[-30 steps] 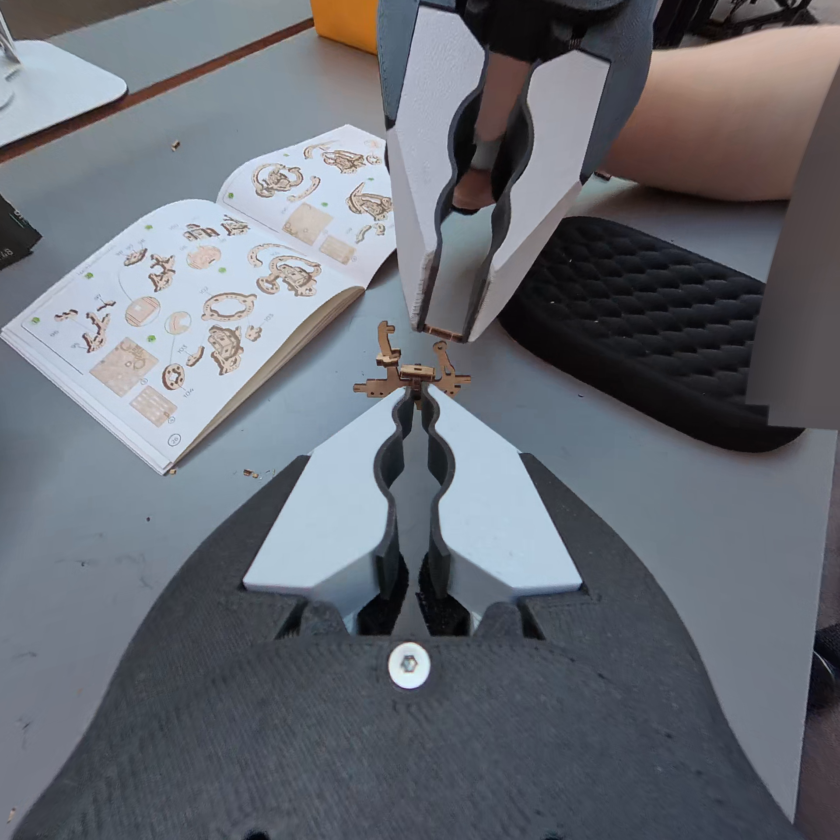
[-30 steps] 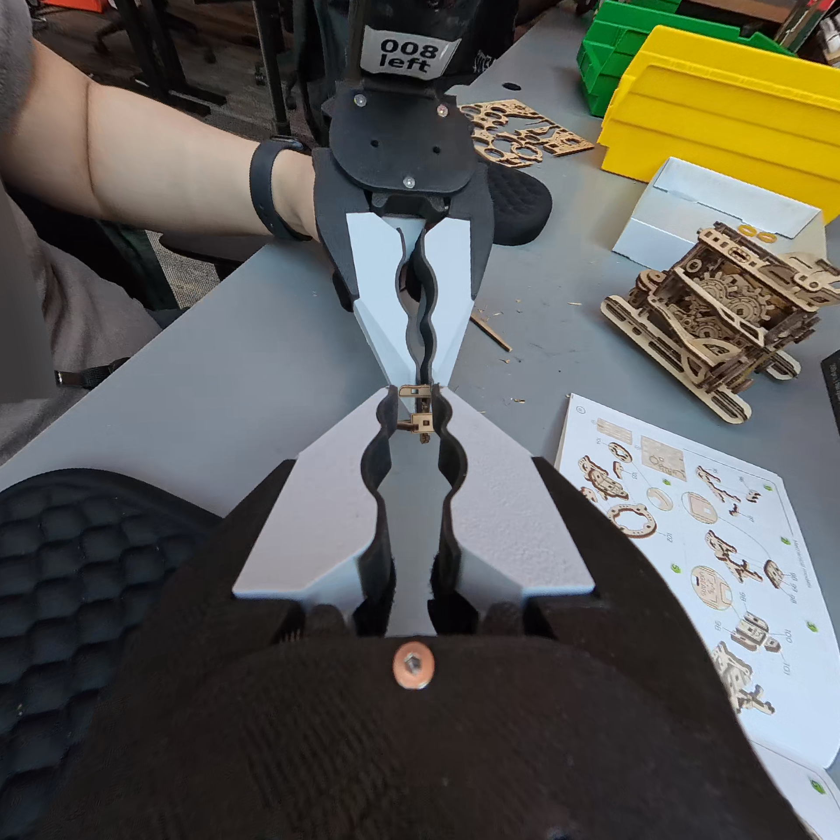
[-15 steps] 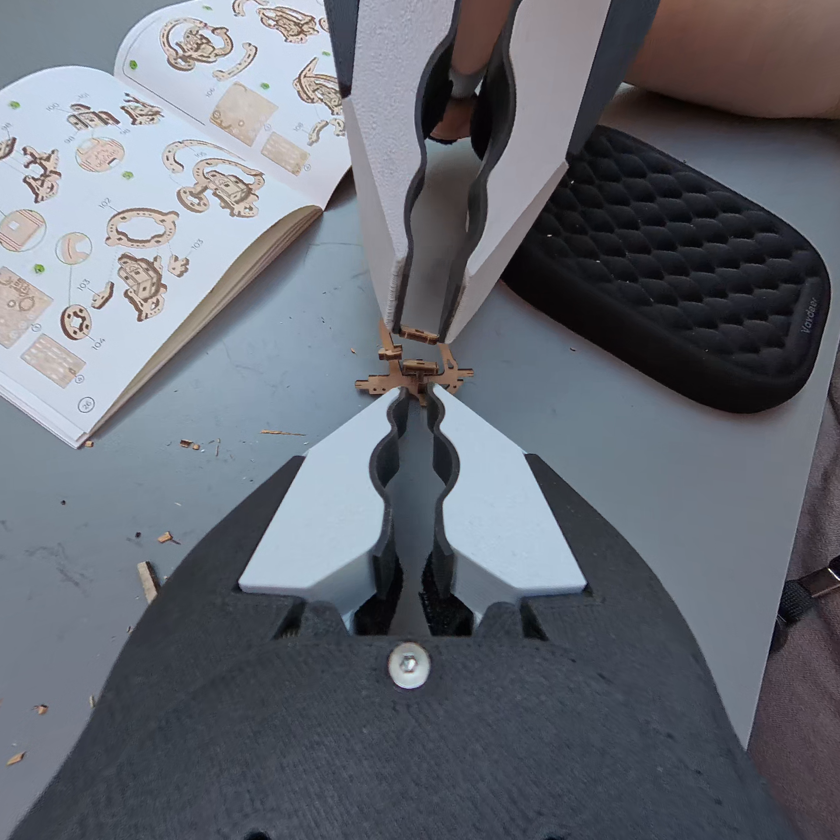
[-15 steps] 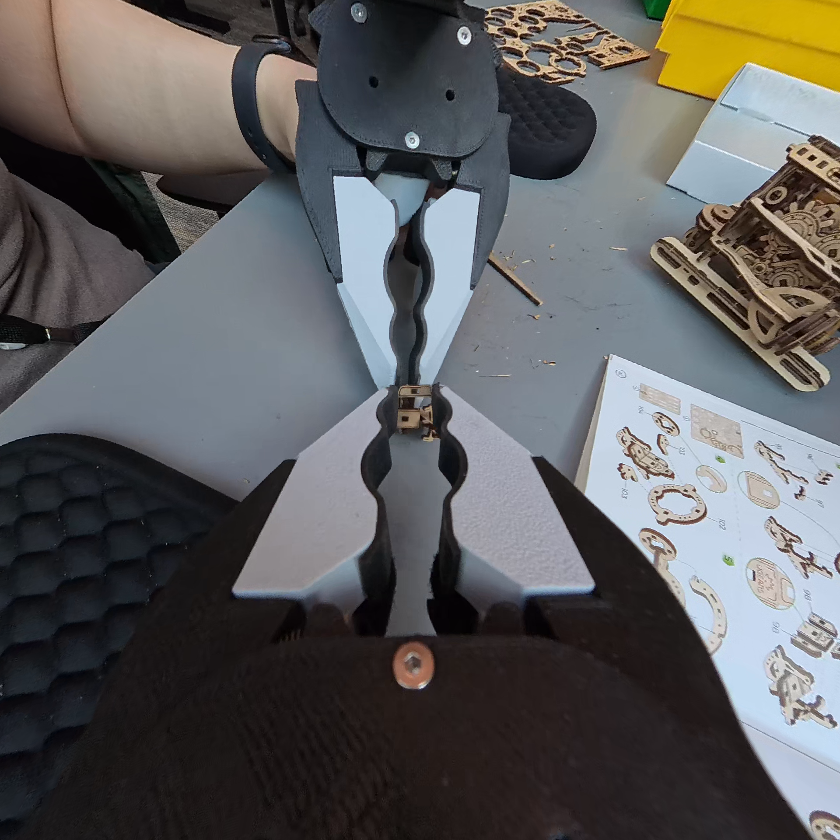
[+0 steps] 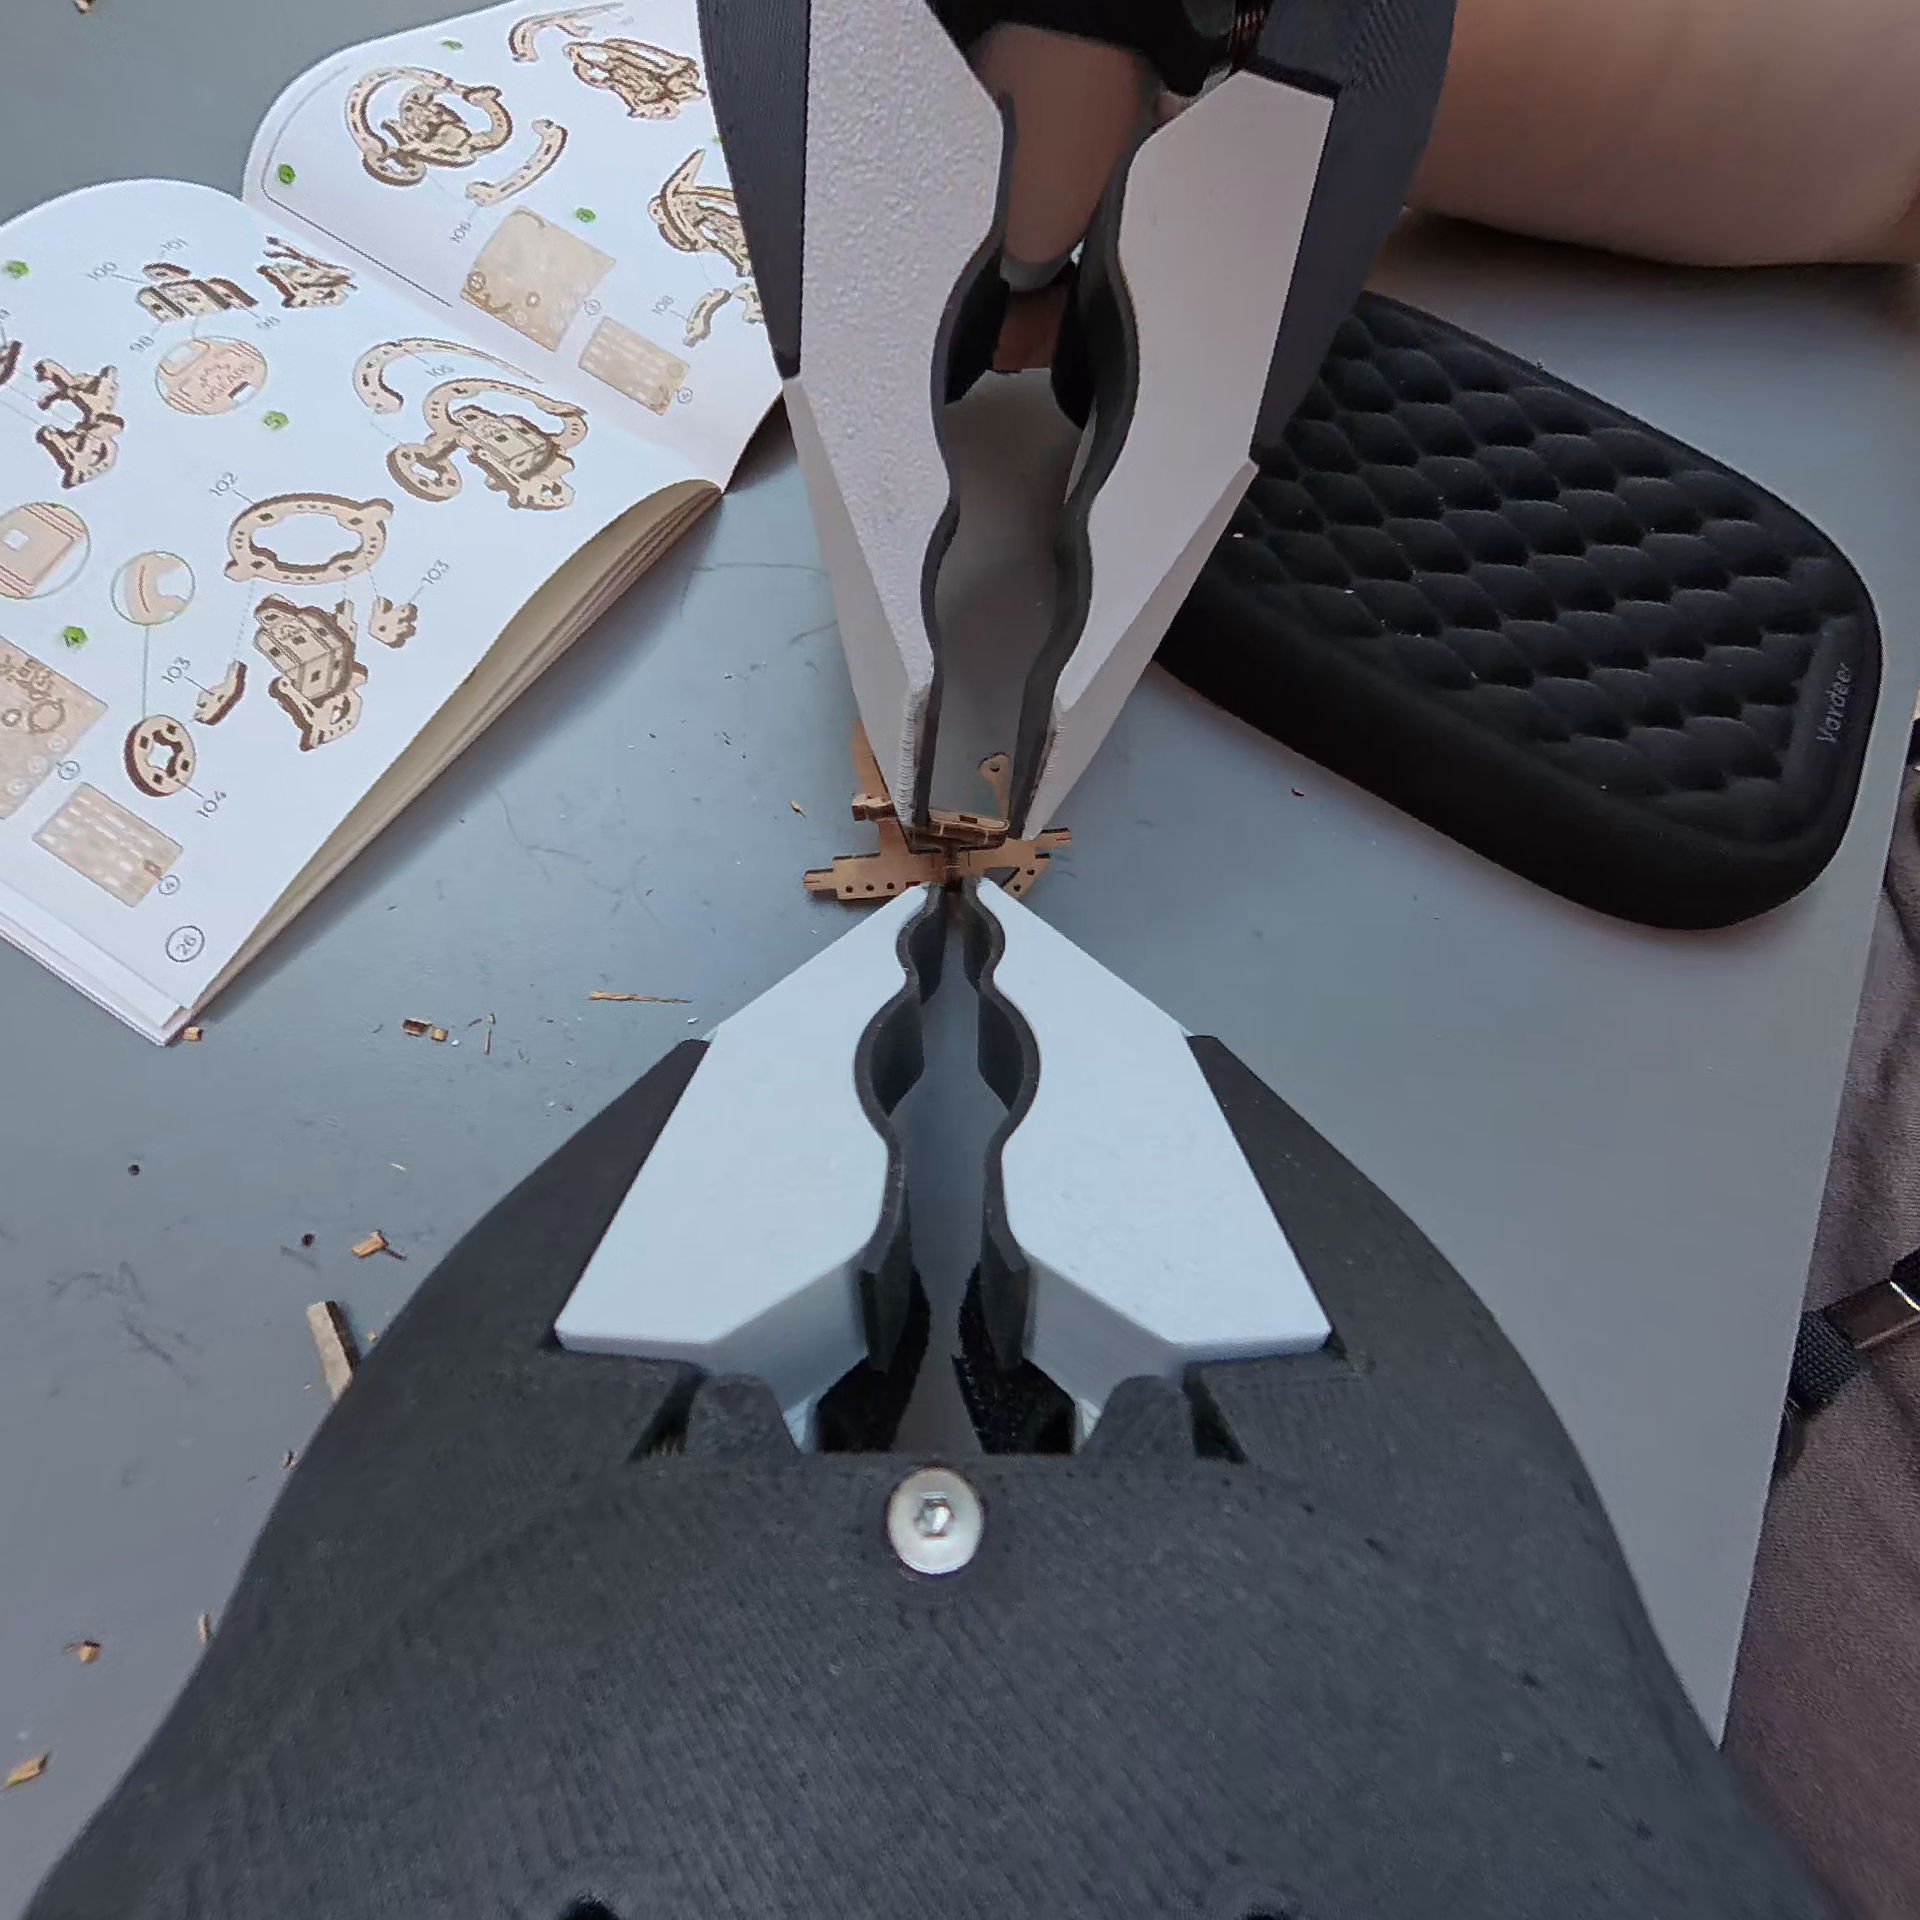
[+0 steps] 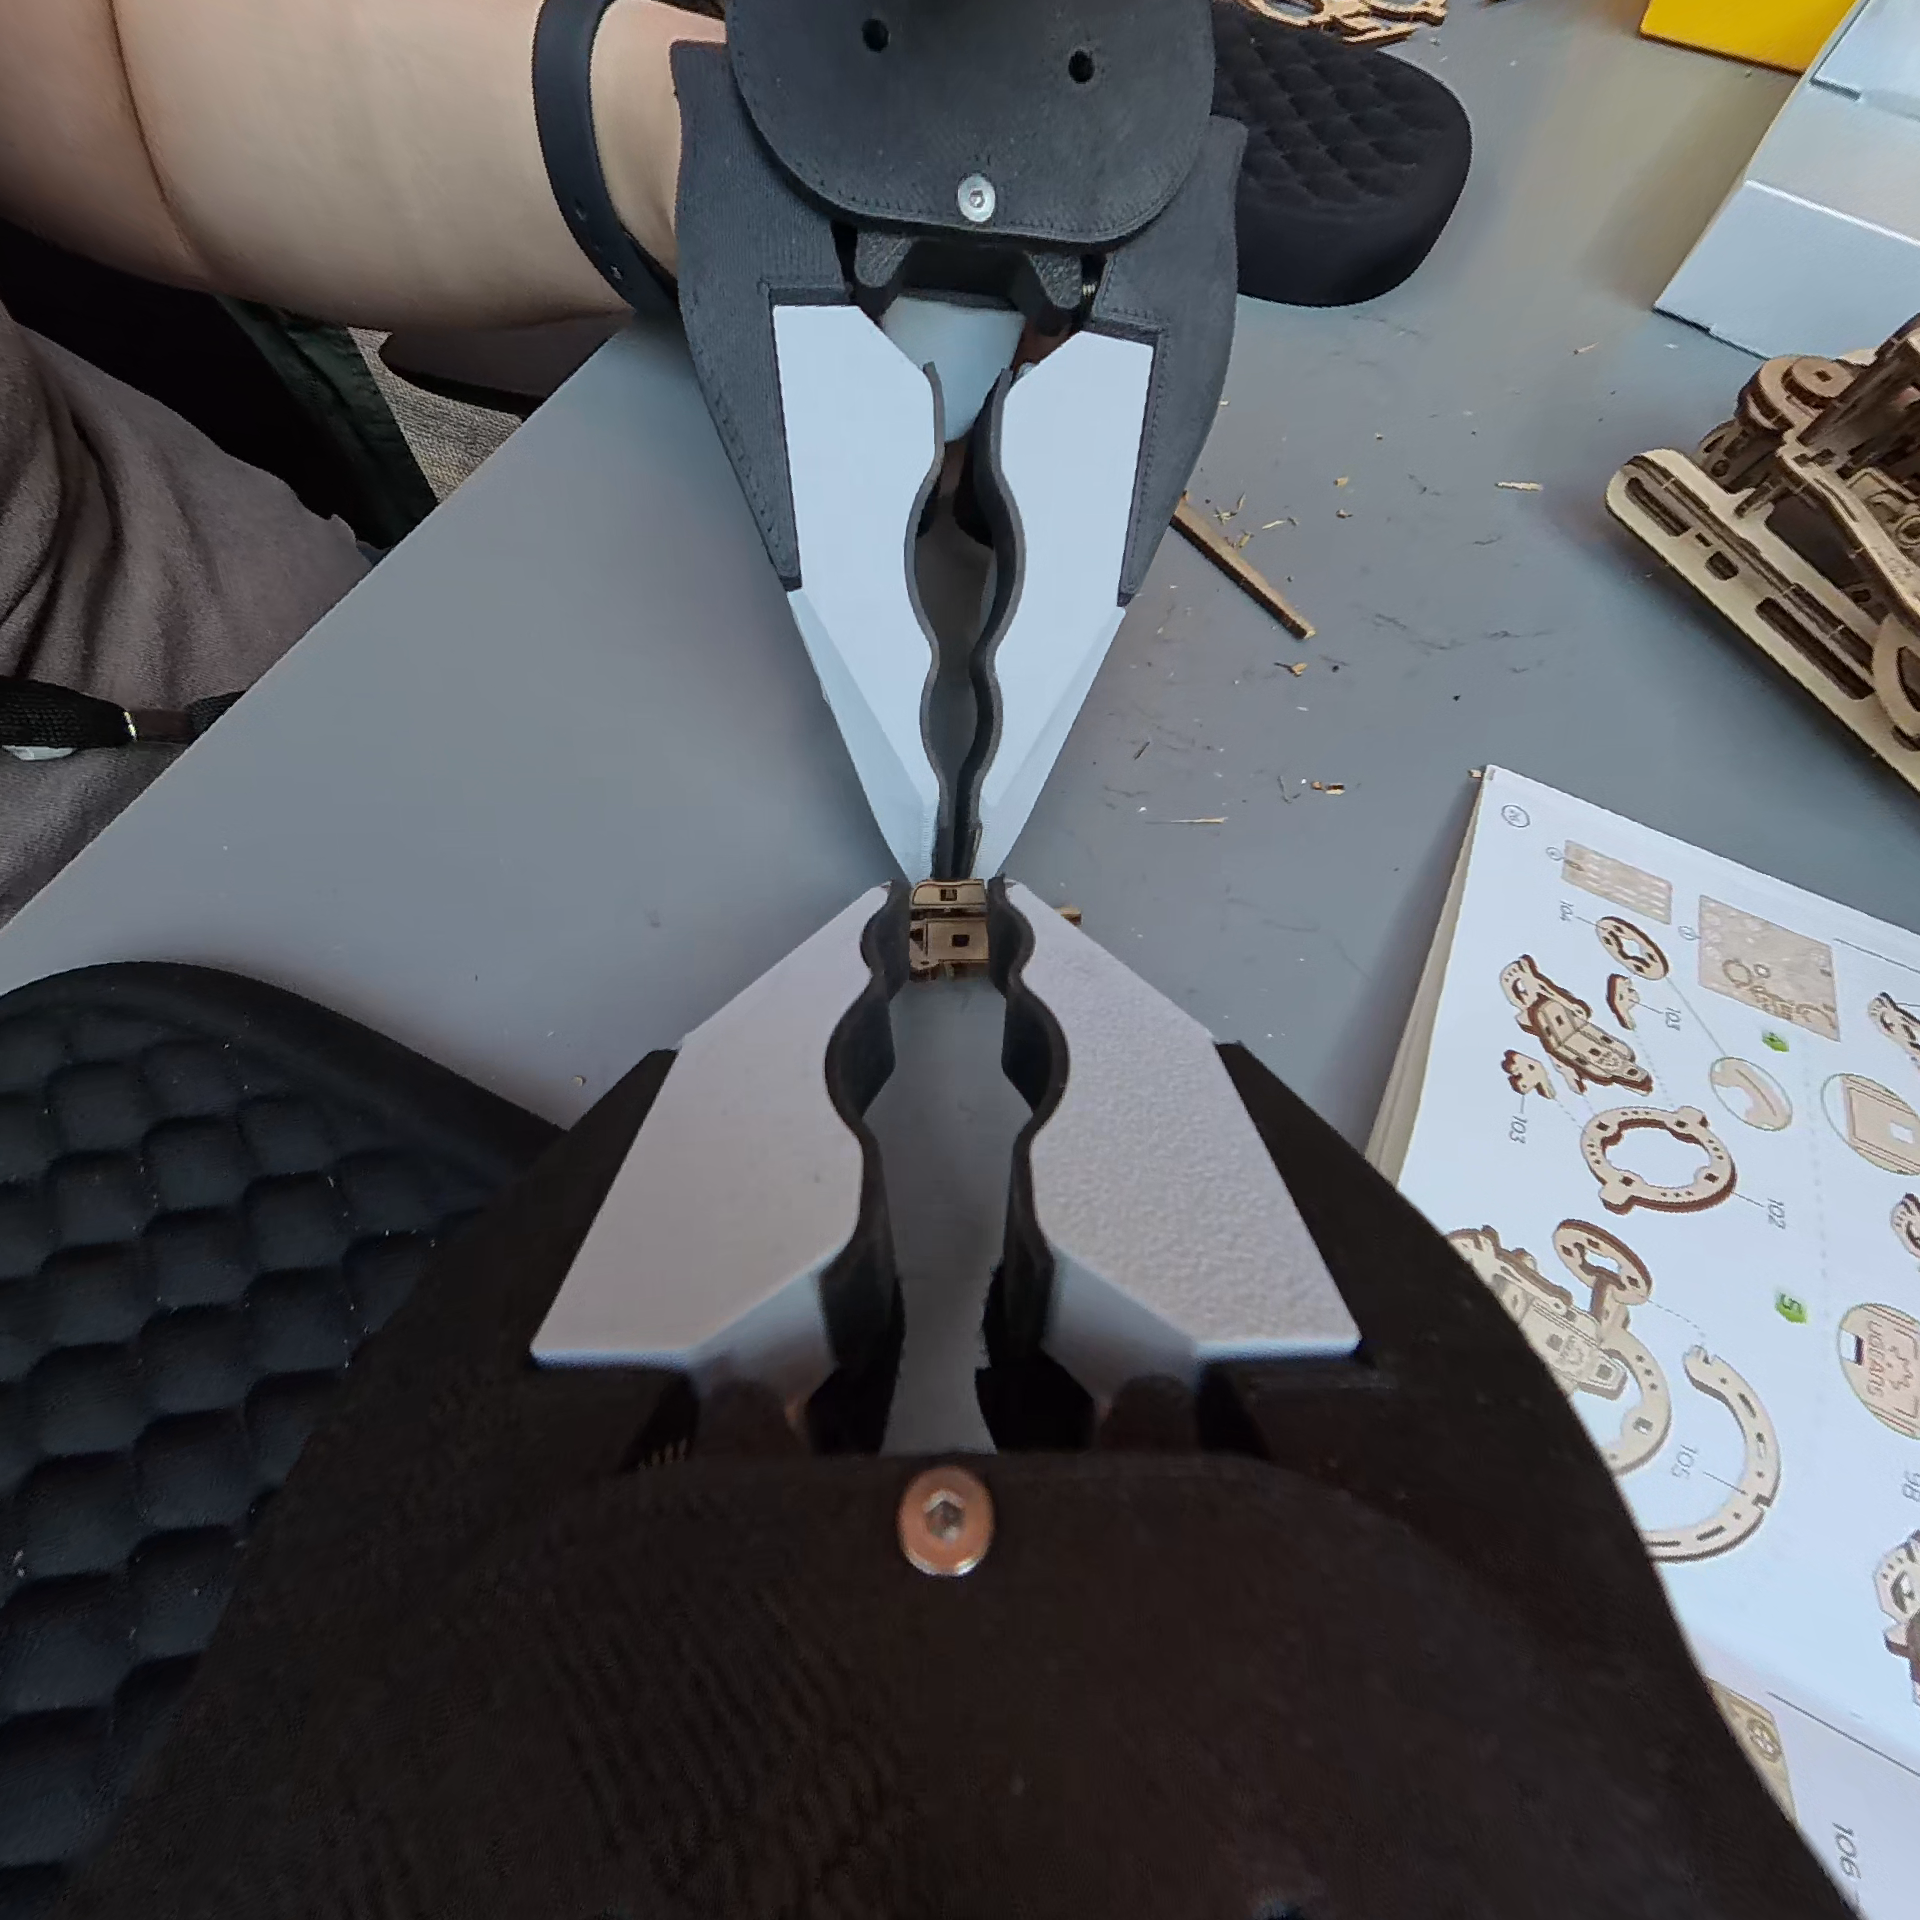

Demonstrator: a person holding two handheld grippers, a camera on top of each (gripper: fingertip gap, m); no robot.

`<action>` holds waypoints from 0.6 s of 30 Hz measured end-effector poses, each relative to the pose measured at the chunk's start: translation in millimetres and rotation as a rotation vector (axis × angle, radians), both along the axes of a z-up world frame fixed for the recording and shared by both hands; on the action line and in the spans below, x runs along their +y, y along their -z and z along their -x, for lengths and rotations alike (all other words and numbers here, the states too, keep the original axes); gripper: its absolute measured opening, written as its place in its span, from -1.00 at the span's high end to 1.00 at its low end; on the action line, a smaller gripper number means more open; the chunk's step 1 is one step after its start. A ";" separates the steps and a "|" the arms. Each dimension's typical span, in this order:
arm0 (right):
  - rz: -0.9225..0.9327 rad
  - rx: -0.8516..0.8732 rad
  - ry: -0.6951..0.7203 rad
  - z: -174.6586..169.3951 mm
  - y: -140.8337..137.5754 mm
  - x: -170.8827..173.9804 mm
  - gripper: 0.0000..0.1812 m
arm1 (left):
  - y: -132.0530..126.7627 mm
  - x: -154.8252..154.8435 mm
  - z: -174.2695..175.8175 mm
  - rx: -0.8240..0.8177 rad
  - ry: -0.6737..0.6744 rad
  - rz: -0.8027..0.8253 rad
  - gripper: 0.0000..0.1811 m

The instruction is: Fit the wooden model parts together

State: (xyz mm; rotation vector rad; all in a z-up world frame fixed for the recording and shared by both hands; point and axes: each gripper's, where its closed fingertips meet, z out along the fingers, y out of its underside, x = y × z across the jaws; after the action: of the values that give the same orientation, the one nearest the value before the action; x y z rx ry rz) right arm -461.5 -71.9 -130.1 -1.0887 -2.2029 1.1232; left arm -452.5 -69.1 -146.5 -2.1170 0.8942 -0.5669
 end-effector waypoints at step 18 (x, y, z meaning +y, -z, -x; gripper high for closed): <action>-0.114 0.036 -0.033 -2.8 -2.0 0.2 0.85 | 0.0 0.2 -0.7 0.062 0.028 -0.078 1.00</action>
State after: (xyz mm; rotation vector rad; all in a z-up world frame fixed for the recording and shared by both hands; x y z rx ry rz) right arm -458.7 -71.7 -128.2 -0.9808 -2.2349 1.0097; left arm -451.8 -68.9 -146.5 -2.0644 0.9669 -0.4752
